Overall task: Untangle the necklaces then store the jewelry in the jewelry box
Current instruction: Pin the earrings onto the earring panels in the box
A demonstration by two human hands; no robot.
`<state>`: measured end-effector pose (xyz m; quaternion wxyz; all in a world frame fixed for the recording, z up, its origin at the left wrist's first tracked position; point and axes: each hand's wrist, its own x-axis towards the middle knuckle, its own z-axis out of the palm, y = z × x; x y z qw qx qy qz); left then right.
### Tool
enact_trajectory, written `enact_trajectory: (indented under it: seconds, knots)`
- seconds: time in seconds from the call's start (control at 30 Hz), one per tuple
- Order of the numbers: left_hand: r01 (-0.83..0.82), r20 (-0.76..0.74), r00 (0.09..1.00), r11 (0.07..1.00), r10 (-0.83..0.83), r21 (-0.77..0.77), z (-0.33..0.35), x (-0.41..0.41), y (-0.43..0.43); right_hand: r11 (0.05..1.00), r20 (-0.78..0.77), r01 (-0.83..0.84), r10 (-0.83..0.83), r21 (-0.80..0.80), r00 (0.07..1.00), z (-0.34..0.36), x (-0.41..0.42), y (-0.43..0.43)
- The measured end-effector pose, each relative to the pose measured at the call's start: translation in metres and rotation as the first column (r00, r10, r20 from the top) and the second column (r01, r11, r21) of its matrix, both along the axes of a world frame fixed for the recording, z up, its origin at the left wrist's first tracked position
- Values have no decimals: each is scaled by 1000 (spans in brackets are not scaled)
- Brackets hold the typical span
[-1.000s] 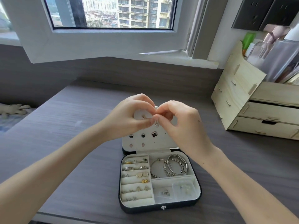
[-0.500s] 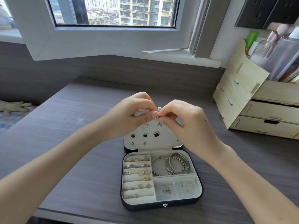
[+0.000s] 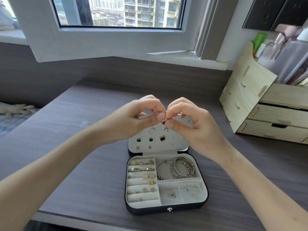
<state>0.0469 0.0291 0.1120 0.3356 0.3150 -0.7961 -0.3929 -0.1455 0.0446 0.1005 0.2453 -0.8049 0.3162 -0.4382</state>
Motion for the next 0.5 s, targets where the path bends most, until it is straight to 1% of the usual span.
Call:
enact_trajectory:
  seconds: [0.1, 0.17, 0.23, 0.3, 0.33, 0.4, 0.5]
  knots:
    - [-53, -3, 999, 998, 53, 24, -1, 2, -3, 997, 19, -57, 56, 49, 998, 3, -4, 2]
    - [-70, -9, 997, 997, 70, 41, -1, 3, -5, 999, 25, -24, 23, 47, 999, 4, -6, 4]
    - [-79, -27, 996, 995, 81, 61, -1, 4, -5, 990, -25, 130, -131, -58, 991, -2, -12, 5]
    - [-107, -42, 993, 990, 111, 91, -3, 3, -6, 929, -103, 306, -332, -207, 938, -14, -19, 5]
    - [-126, -49, 990, 987, 131, 103, -3, 3, -6, 894, -140, 358, -404, -270, 904, -21, -23, 5]
    - [-162, -76, 982, 979, 172, 123, -4, 2, -7, 847, -203, 393, -481, -358, 853, -35, -28, 5]
    - [-210, -141, 964, 971, 226, 115, -5, -3, -8, 809, -266, 388, -531, -442, 805, -48, -27, 3]
